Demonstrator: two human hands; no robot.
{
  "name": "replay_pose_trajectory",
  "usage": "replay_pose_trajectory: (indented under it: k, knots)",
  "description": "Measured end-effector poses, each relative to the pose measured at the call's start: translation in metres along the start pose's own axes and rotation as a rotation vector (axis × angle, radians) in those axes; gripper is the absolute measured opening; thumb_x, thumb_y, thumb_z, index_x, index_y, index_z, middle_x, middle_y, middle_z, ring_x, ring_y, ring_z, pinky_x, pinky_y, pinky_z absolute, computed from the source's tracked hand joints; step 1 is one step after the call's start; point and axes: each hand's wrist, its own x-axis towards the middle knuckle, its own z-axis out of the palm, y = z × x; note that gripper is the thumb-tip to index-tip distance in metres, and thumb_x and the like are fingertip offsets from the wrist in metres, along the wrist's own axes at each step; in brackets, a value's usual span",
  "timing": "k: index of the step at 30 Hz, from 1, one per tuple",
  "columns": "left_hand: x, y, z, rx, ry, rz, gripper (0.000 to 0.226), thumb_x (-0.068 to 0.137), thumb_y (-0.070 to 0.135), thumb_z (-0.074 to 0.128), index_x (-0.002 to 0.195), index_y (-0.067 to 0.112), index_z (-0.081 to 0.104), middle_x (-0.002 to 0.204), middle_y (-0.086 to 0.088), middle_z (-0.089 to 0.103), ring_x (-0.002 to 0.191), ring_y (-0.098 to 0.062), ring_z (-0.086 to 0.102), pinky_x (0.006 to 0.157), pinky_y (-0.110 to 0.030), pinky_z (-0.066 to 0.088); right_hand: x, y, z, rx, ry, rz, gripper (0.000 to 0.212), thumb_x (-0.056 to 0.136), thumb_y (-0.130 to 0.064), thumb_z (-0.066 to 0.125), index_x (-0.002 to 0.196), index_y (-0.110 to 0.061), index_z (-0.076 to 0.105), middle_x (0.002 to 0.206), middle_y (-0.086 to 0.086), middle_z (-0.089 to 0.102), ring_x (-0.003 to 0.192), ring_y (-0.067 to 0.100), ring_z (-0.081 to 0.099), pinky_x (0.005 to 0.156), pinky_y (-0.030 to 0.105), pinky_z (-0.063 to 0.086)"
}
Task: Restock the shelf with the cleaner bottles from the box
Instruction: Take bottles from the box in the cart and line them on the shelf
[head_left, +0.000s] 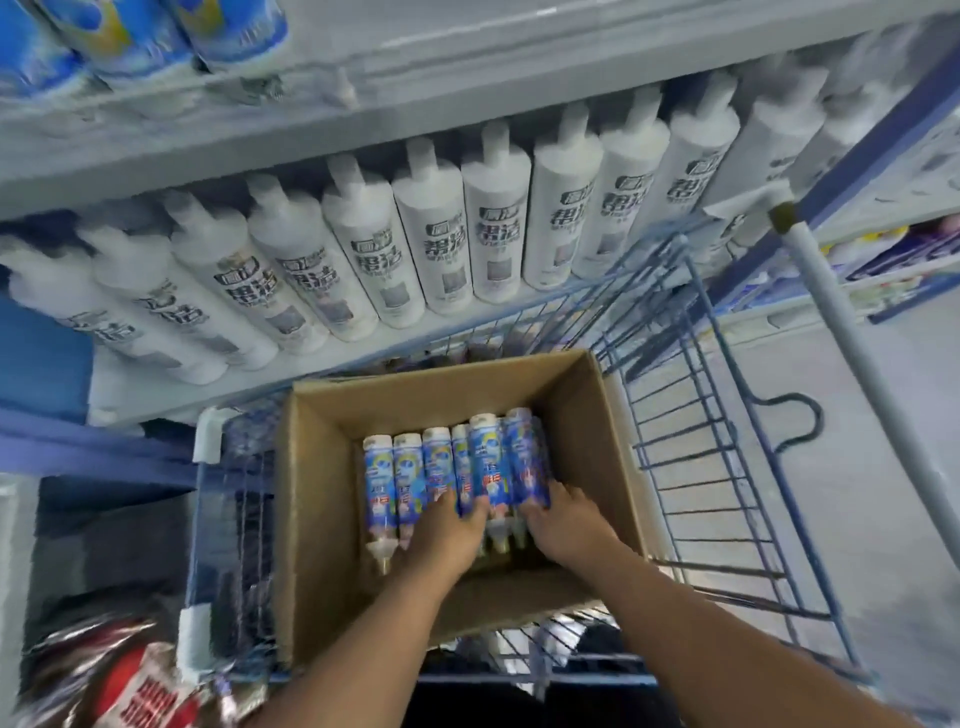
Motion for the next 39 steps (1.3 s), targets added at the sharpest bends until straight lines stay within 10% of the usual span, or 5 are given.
replay_pose_trajectory:
  k: [5,11,23,30,39]
  knots:
    - [0.052,-0.010,0.035,-0.218,-0.124,-0.178,0.053,0.100,0.054,0.043,0.135,0.016,0.053,0.123,-0.006,0.061,0.109,-0.023,0.057,0.091,-0.030,0.043,0.053,0.010,0.025,0.347,-0.095,0.158,0.062,0.103,-0.037,0.008,0.150,-0.005,0.033,0.147,0.024,0.043,0.133,0.039,0.043,0.108,0.044,0.038]
    - [0.102,-0.024,0.086,-0.462,-0.221,-0.387,0.061,0.095,0.063,0.047,0.134,0.016,0.053,0.117,-0.002,0.058,0.105,-0.022,0.054,0.095,-0.039,0.045,0.125,0.027,0.061,0.506,-0.137,0.481,0.065,0.096,-0.057,0.052,0.140,-0.009,0.048,0.129,0.012,0.060,0.108,0.026,0.061,0.092,0.033,0.049]
    - [0.157,-0.039,0.135,-0.524,-0.221,-0.464,0.026,0.093,0.053,0.059,0.090,0.028,0.057,0.086,0.005,0.057,0.076,-0.011,0.051,0.069,-0.030,0.039,0.170,0.046,0.111,0.858,-0.189,0.407,0.031,0.097,-0.024,0.066,0.124,-0.010,0.062,0.105,0.007,0.069,0.082,0.015,0.061,0.060,0.021,0.043]
    - [0.150,-0.048,0.127,-0.576,-0.290,-0.379,0.069,0.082,0.058,0.068,0.139,0.028,0.043,0.129,0.004,0.059,0.120,-0.024,0.055,0.099,-0.041,0.043,0.162,0.040,0.102,0.826,-0.226,0.428,0.058,0.087,-0.024,0.075,0.136,-0.017,0.045,0.118,0.010,0.068,0.075,0.011,0.061,0.051,0.021,0.043]
    - [0.108,-0.022,0.075,-0.616,-0.185,-0.351,0.048,0.085,0.061,0.063,0.111,0.022,0.058,0.099,0.001,0.066,0.086,-0.018,0.063,0.065,-0.029,0.052,0.110,0.014,0.051,0.968,-0.266,0.430,0.054,0.082,-0.050,0.074,0.124,-0.018,0.061,0.110,0.004,0.072,0.097,0.024,0.070,0.072,0.034,0.058]
